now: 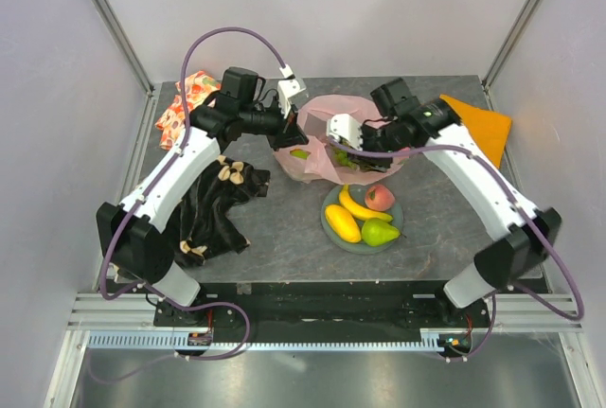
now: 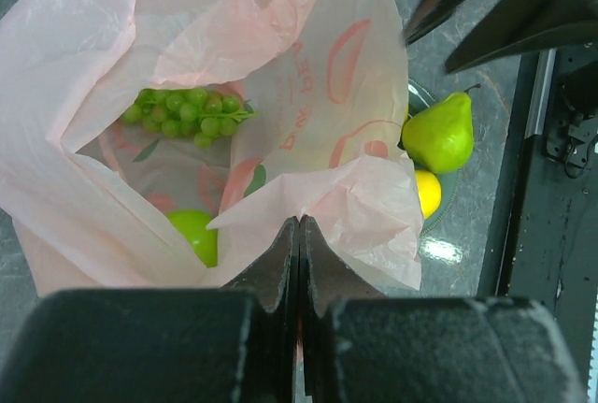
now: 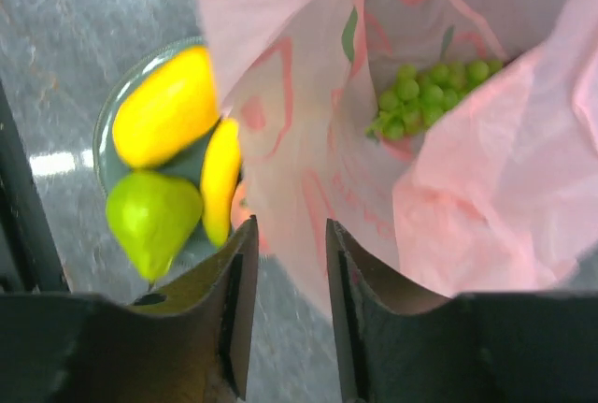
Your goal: Take the fake fruits out of the plastic bag
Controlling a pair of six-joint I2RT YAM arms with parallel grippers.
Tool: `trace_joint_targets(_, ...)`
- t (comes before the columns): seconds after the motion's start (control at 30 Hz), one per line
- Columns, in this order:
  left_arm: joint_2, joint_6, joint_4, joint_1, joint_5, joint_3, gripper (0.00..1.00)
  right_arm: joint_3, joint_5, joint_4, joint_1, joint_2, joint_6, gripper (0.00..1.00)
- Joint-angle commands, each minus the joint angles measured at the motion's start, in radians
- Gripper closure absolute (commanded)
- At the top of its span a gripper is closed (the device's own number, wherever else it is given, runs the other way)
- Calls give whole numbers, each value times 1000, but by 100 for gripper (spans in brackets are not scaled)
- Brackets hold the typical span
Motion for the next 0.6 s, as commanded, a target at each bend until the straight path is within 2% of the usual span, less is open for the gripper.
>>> trace_joint_targets(0.0,-26,-28,26,3,36,-19,98,-3,-81,169,-3,148,129,63)
trace_joint_targets(0.13,-36,-36,23,1,37,-28,98,59,-56,223,-4,315,141,67)
trace_joint_targets(0.27,-56,-37,22,3,38,-59,98,157,49,288,-29,444,260,70)
trace_joint_targets(0.4,-75,-18,0,1,25,-97,98,273,134,328,-82,576,401,69)
trace_joint_targets(0.57,-82,76,-72,1,-4,-108,98,297,238,360,-119,615,475,64)
